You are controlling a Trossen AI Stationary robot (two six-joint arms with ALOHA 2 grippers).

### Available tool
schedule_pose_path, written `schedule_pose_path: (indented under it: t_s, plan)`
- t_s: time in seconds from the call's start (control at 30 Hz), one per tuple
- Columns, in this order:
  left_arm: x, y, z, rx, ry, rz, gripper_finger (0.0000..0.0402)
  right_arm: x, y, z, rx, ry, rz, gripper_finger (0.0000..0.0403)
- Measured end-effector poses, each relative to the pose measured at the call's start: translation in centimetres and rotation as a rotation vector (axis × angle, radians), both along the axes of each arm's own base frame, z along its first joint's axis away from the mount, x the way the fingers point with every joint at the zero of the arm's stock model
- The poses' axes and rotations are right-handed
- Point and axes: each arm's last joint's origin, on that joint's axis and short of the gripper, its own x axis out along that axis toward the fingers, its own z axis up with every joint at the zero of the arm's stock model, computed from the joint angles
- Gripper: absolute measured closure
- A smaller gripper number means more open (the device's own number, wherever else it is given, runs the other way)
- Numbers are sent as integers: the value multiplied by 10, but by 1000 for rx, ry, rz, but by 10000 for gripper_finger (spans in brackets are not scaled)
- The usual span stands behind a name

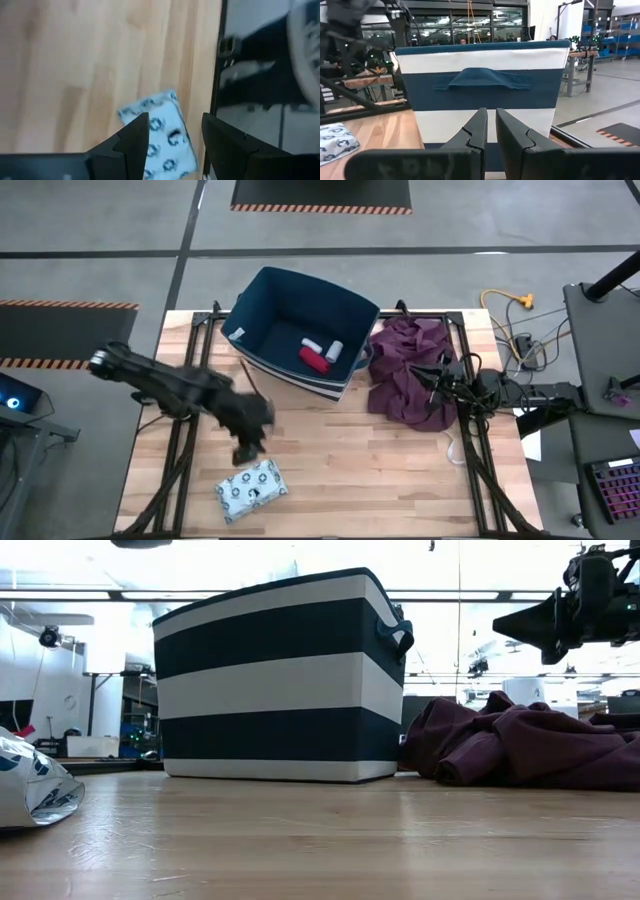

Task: Pick & place medical supplies in basket/bin
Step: Put the white mailer bag into the blue bin

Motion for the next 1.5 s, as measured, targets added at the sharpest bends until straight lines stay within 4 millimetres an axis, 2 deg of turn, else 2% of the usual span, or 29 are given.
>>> schedule_pose_path:
  t_s: [0.2,0.33,0.47,0.6,0.9,1.17,1.37,1.5]
  plan:
    - [37,-51,-11,-4,127,-24,238,0,0,0,-5,2,-1,371]
    - [55,-86,-35,9,228,-22,238,0,0,0,-5,2,0,371]
    - [60,-112,-58,-10,341,75,235,0,0,0,-7,3,1,371]
    - [55,-129,-75,-7,424,121,216,0,0,0,-9,6,2,371]
    - [43,-146,-100,-4,405,146,161,0,0,-6,-11,63,2,371]
    - [35,-144,-130,31,442,169,158,1,0,-7,-10,75,2,371]
    - [29,-142,-147,32,481,172,158,1,0,-7,-10,75,2,371]
    - [29,-145,-154,-8,443,157,158,0,0,-7,-10,75,2,371]
